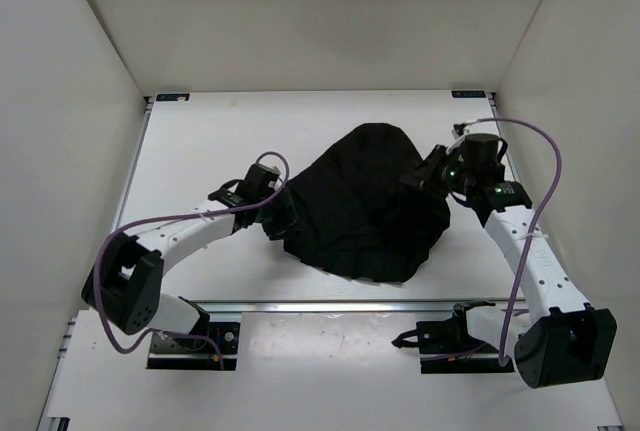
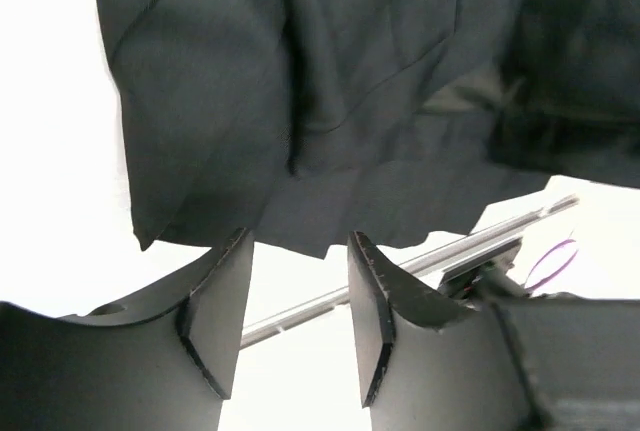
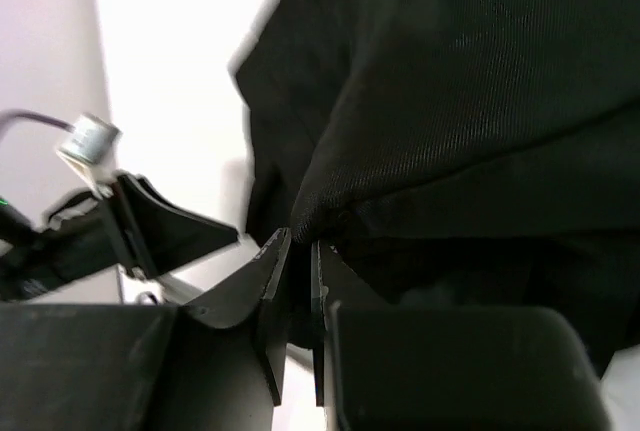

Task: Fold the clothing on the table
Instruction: Flatten the skirt out

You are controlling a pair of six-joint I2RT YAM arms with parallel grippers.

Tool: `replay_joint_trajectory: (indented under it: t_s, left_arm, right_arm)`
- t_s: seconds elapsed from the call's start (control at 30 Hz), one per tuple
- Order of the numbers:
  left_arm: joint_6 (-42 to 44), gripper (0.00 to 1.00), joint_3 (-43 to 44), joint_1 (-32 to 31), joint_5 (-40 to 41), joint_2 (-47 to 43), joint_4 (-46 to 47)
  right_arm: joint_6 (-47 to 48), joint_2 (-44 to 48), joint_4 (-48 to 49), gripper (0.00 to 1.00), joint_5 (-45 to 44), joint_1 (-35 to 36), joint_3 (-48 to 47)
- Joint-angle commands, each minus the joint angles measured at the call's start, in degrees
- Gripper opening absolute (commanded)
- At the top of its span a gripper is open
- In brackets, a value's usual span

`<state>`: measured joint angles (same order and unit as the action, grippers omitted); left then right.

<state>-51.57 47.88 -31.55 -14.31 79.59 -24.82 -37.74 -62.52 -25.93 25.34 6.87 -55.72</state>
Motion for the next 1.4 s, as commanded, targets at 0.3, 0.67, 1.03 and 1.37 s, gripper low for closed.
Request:
replay_joint_trajectory:
  t_s: [0.3,0.67,1.03,1.37]
  left_arm:
    - [-2.83,0.55,6.43,-7.55,5.08,13.38,3.29]
    - [-4.23,0.55,9.42,-9.49,7.80,19.80,5.22]
    - [-2.92,0.00,17.42,-6.43,7.28,21.32,2.50]
    - [0.76,0.00,28.92,10.45,-1.95,6.82,-6.19]
  right_arm:
    - [3.02,2.32,-0.79,0.00,-1.35,-0.11,5.71]
    - [3.02,2.14,0.80,0.00,1.02,-0.19,8.18]
    - [5.65,-1.10,0.19,0.00,5.50,-0.99,5.81]
    - [11.10,-4.37,-7.64,0.00,8.14,-6.52,-16.33]
